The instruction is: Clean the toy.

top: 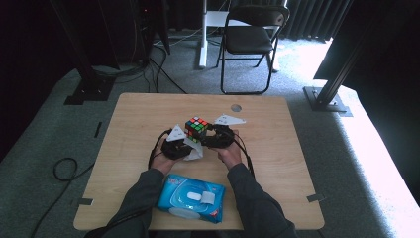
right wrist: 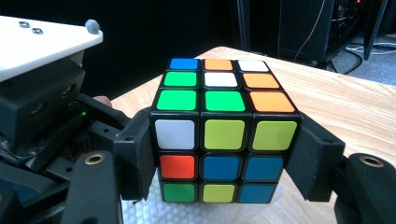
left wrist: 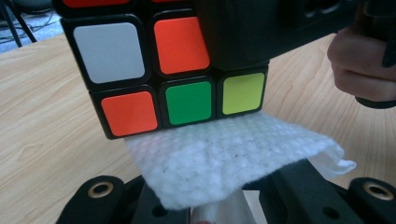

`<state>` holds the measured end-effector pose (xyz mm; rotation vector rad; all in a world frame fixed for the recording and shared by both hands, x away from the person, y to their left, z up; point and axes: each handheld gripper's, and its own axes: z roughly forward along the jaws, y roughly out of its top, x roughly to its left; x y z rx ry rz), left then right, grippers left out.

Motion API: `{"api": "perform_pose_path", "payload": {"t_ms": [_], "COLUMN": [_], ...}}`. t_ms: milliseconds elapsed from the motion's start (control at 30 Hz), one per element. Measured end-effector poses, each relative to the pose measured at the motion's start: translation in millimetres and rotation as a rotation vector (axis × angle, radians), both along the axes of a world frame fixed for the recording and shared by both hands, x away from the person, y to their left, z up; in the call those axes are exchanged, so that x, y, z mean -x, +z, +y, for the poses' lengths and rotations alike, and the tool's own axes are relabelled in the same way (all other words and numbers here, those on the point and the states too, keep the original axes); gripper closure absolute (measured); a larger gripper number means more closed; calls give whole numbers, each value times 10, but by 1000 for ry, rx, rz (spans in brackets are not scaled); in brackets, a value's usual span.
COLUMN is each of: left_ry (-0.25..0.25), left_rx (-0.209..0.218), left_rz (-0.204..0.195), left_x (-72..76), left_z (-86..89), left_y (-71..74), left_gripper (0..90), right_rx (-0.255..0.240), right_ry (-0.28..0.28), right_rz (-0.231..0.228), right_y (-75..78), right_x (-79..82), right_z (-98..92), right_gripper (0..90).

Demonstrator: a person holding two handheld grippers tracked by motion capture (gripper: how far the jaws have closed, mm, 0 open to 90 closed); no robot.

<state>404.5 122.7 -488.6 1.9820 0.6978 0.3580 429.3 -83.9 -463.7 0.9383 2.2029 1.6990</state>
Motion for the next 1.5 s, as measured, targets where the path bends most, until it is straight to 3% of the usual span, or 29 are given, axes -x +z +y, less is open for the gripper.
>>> {"api": "perform_pose_path", "payload": {"t_ms": [333, 633, 867, 1200, 1333, 1500], "left_ry": [39, 120, 149, 157, 167, 176], "left_rx": [10, 35, 22, 24, 42, 41], "left_rz": [-4, 17, 20, 20, 7, -4], "left_x": [-11, -55, -59, -54, -54, -48], "left_z": [114, 269, 320, 354, 384, 422], "left_y": [-18, -67, -75, -70, -23, 29], "left_gripper": [782, 776, 786, 792, 793, 794], "right_rx": [8, 15, 17, 46, 75, 75], "right_ry": [-17, 2, 14, -8, -24, -39], "right_rz": [9, 10, 11, 3, -2, 13], "right_y": [-41, -54, -65, -84, -107, -154], "right_x": [-3, 20, 27, 12, 6, -5], "right_z": [-71, -36, 6, -48, -76, -112], "right_gripper": [342, 342, 342, 341, 342, 341]}}
